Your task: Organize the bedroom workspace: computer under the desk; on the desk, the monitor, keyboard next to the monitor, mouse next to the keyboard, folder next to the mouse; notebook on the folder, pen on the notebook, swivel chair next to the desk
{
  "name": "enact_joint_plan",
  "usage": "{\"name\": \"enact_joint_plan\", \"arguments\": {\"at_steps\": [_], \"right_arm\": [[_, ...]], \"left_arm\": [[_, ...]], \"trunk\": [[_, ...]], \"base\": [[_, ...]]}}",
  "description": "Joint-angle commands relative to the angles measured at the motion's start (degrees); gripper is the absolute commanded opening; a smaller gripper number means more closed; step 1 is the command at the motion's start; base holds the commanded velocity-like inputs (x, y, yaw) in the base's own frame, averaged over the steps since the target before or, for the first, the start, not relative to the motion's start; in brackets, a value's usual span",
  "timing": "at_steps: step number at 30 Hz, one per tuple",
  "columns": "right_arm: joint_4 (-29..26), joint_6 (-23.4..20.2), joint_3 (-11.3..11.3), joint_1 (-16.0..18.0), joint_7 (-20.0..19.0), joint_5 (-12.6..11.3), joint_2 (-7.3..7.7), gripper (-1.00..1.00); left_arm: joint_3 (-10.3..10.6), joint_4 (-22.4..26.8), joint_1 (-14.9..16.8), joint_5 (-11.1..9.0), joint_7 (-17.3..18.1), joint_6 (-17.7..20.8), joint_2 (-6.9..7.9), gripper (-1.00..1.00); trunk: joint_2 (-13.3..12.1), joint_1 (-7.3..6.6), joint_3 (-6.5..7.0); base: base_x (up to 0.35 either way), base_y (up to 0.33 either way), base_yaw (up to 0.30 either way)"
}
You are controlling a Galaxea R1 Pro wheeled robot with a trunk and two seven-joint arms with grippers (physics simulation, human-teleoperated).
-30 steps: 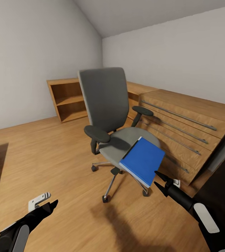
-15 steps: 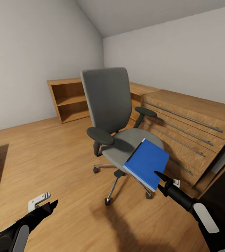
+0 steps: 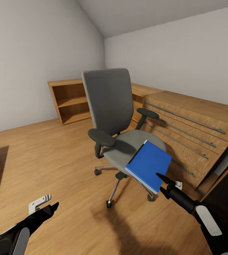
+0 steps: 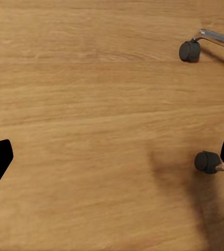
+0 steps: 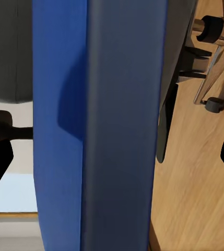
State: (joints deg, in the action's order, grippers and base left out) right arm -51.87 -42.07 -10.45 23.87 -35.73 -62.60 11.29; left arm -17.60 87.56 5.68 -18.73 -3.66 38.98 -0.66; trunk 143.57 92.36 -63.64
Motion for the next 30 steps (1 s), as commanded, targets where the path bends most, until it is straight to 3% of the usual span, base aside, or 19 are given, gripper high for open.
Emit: {"name": "enact_joint_plan", "arguments": {"at_steps": [1, 10, 30], "right_arm": [[0.0, -0.4, 0.1, 0.0, 0.0, -0.1, -0.02, 1.00], [0.0, -0.4, 2.9, 0.0, -0.1, -0.1, -0.01, 1.00], [0.0, -0.4, 3.5, 0.0, -0.1, -0.1, 0.04, 1.00]], "left_arm": [[-0.1, 0.1, 0.0, -0.6, -0.4, 0.3, -0.04, 1.00], [-0.1, 0.1, 0.0, -0.6, -0.4, 0.3, -0.04, 1.00], [-0.1, 0.1, 0.0, -0.6, -0.4, 0.3, -0.04, 1.00]], "trunk": [[0.0, -0.01, -0.05], [0.0, -0.01, -0.05], [0.0, -0.01, -0.05]], "base": [[0.000, 0.000, 0.000], [0.000, 0.000, 0.000], [0.000, 0.000, 0.000]]}}
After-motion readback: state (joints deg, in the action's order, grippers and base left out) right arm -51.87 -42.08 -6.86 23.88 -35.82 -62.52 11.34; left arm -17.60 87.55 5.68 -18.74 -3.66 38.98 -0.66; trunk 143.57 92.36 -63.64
